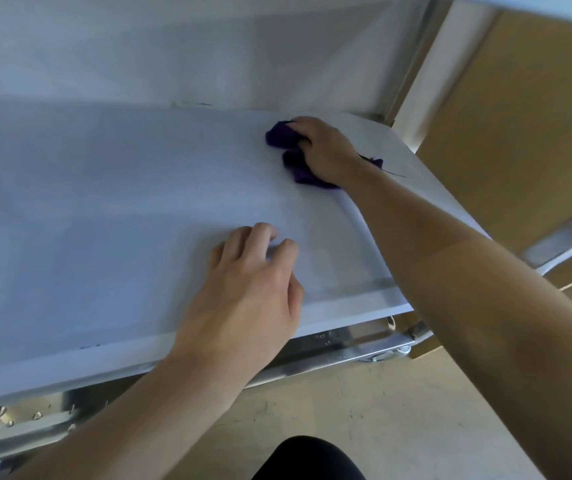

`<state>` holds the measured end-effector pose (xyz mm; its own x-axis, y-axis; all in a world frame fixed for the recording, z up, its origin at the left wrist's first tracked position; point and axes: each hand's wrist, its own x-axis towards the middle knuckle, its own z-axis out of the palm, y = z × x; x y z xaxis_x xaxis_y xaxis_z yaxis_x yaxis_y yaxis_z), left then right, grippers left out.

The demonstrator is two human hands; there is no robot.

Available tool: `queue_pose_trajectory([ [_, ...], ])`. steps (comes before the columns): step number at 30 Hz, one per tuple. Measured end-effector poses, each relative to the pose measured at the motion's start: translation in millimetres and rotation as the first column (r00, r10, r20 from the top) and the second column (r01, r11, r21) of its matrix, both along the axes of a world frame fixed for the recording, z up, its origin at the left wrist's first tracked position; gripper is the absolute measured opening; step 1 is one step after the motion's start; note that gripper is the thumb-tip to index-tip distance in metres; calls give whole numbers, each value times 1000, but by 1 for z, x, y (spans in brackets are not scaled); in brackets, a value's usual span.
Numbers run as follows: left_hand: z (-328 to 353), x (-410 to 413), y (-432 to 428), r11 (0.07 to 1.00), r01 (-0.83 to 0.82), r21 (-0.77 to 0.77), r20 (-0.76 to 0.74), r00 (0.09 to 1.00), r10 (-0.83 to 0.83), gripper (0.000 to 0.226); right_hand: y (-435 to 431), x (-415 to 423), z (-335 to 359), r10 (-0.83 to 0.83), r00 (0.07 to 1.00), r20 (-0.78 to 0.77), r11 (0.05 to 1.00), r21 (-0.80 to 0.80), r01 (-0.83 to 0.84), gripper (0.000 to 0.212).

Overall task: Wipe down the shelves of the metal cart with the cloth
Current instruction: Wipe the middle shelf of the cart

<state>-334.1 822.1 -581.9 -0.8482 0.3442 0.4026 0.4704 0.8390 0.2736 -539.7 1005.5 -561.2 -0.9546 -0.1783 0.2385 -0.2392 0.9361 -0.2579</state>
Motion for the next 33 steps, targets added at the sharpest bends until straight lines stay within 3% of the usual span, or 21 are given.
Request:
queue_pose_trajectory([
  [4,-1,1,-2,999,23,-23,-9,1000,-23,26,38,-1,-4,-21,998,-62,986,162,31,40],
  [5,0,0,-2,999,20,-35,-10,1000,-21,25,48,4,-1,-72,997,-40,990,120,76,35],
  [7,3,-3,-1,999,0,-52,-15,1000,0,24,68,11,1,-208,972,112,955,-191,226,29],
  [9,8,-5,1,997,-11,-79,-28,1000,9,21,75,13,13,-379,899,219,867,-256,428,29],
  [10,11,-8,3,995,-10,-96,-39,999,6,17,68,8,20,-434,862,263,792,-345,504,29],
  [11,13,-14,6,995,-7,-101,-47,999,2,12,68,2,17,-466,823,323,601,-567,563,28],
  [14,14,-36,25,997,5,-76,-35,999,-8,16,50,14,15,-365,909,201,819,-395,416,26],
  [17,10,-48,38,996,16,-87,-4,1000,-16,32,43,28,11,-56,991,118,990,-120,70,42],
  [19,6,-50,37,997,19,-78,-4,1000,-20,32,64,26,5,-29,996,80,998,-51,34,44],
  [21,4,-50,37,998,28,-54,-24,999,-29,33,80,26,7,-65,996,58,980,-187,74,33],
  [22,4,-50,39,998,26,-53,-33,999,-28,33,90,21,6,-172,979,111,938,-286,197,31],
  [25,4,-51,48,999,23,-46,-56,998,-26,31,91,2,19,-419,883,213,871,-182,457,24],
  [27,4,-50,49,999,27,-31,-54,998,-28,31,76,-16,21,-495,832,250,749,-361,555,27],
  [31,4,-49,48,999,30,-32,-49,998,-31,29,7,-19,9,-75,986,146,936,-332,120,33],
  [33,4,-49,46,999,32,-29,-39,999,-33,24,-18,-11,6,101,986,135,987,-140,-82,41],
])
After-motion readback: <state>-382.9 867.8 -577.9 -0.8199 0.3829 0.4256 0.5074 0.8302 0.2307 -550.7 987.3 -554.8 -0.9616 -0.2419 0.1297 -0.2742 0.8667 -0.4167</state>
